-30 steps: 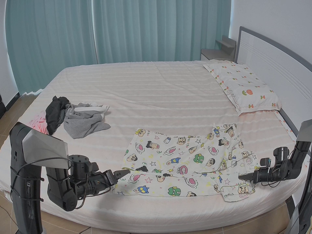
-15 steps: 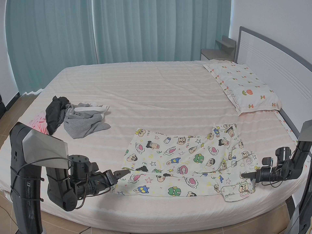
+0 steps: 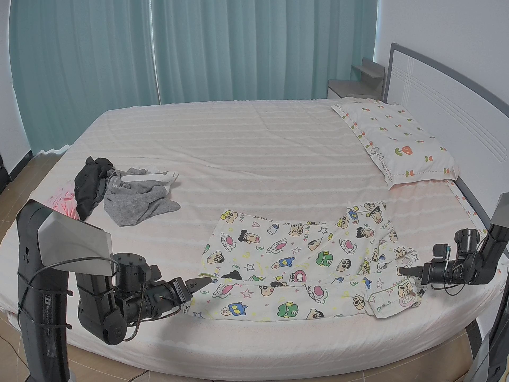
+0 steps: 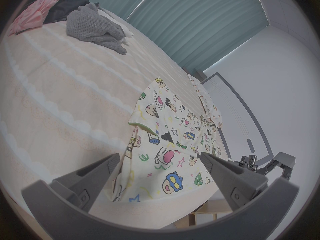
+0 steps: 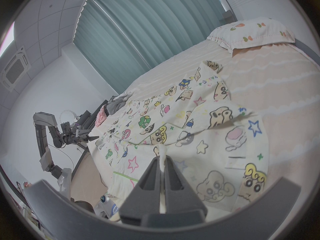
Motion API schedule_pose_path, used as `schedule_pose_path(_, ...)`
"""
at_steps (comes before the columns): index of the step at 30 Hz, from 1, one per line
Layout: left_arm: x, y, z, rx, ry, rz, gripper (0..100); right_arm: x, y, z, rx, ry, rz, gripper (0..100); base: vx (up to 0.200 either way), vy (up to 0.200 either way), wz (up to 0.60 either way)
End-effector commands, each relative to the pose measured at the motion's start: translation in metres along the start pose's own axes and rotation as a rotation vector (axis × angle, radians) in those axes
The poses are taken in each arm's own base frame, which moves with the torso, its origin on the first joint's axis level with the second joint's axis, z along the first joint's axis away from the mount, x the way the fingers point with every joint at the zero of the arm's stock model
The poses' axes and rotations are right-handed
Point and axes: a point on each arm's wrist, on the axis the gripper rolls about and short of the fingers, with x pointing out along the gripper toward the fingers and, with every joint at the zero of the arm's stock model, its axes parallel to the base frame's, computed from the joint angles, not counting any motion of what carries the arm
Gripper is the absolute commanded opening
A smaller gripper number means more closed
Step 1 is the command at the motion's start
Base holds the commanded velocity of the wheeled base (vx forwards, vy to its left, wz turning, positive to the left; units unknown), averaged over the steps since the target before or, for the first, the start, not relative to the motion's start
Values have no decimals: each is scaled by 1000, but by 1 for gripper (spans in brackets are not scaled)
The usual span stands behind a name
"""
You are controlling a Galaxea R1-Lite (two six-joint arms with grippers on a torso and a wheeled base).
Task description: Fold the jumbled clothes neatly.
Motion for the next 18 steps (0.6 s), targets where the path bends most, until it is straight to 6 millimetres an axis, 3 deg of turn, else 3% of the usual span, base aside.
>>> schedule_pose_path(1, 1, 0, 0, 0, 1, 0, 100, 0, -4, 3, 0, -10, -7, 0, 0, 0, 0)
schedule_pose_path(9, 7, -1, 5, 2, -24, -14, 100, 2, -6, -3, 28, 2, -6, 0, 0, 0, 0)
schedule_pose_path(12, 25, -11, 21, 39, -78, -60, 100, 6, -5, -7, 34, 16, 2, 0, 0, 0, 0)
schedule_pose_path(15, 37, -22, 24, 100, -45, -59, 100, 6, -4, -8, 36, 19, 4, 0, 0, 0, 0)
schedule_pose_path(18, 47, -19, 23, 176, 34, 0, 100, 6, -4, -10, 39, 23, 4, 0, 0, 0, 0)
